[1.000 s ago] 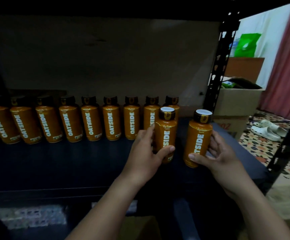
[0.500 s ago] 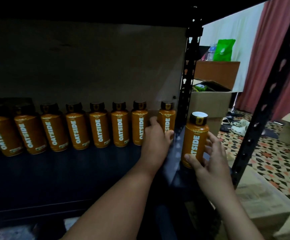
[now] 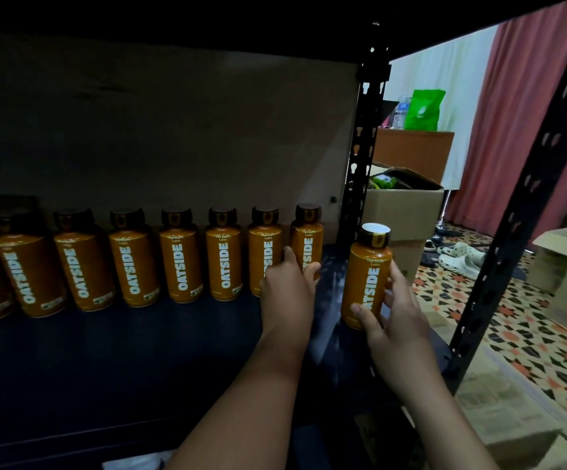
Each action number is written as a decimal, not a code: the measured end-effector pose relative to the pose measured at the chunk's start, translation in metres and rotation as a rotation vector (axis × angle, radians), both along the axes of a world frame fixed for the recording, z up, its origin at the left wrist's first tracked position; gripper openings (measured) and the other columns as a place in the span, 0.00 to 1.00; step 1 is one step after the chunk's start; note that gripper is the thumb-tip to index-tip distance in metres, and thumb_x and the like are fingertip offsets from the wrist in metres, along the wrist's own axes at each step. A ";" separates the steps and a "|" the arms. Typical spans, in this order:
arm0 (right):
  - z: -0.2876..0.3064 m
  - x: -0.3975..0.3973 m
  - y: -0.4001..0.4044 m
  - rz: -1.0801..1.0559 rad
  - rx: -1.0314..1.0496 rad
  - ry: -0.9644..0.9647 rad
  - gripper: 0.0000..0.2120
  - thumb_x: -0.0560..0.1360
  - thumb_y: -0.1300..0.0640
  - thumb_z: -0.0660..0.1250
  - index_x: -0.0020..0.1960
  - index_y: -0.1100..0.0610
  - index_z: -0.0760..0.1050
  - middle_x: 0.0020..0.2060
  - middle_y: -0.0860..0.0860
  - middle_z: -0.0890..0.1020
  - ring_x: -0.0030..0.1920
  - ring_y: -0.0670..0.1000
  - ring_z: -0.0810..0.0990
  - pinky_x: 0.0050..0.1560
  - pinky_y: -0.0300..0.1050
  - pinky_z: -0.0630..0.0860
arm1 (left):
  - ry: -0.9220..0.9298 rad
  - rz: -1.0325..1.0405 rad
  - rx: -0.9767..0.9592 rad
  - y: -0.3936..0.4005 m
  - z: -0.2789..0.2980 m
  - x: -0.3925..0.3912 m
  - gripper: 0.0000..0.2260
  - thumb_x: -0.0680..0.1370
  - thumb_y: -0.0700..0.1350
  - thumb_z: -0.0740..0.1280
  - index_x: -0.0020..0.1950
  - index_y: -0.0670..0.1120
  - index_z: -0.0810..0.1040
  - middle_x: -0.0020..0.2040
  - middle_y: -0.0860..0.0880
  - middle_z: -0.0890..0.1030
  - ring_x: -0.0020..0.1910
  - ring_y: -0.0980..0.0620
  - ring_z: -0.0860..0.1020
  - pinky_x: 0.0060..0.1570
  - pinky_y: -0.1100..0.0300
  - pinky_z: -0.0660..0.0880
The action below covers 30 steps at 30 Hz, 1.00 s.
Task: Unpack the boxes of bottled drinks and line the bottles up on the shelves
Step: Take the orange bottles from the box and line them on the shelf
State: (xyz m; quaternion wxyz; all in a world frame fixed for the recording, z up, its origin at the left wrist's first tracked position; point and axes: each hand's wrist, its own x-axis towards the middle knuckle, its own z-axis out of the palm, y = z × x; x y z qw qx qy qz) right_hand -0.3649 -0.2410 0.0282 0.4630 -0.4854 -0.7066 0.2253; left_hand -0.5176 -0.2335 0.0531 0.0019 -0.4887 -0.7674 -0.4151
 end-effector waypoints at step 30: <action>0.014 -0.044 0.045 0.035 -0.112 -0.011 0.38 0.84 0.57 0.61 0.82 0.48 0.38 0.75 0.55 0.66 0.71 0.54 0.68 0.67 0.48 0.66 | -0.125 -0.034 0.122 -0.015 -0.002 -0.002 0.16 0.78 0.54 0.73 0.62 0.48 0.81 0.59 0.48 0.83 0.59 0.51 0.81 0.55 0.61 0.76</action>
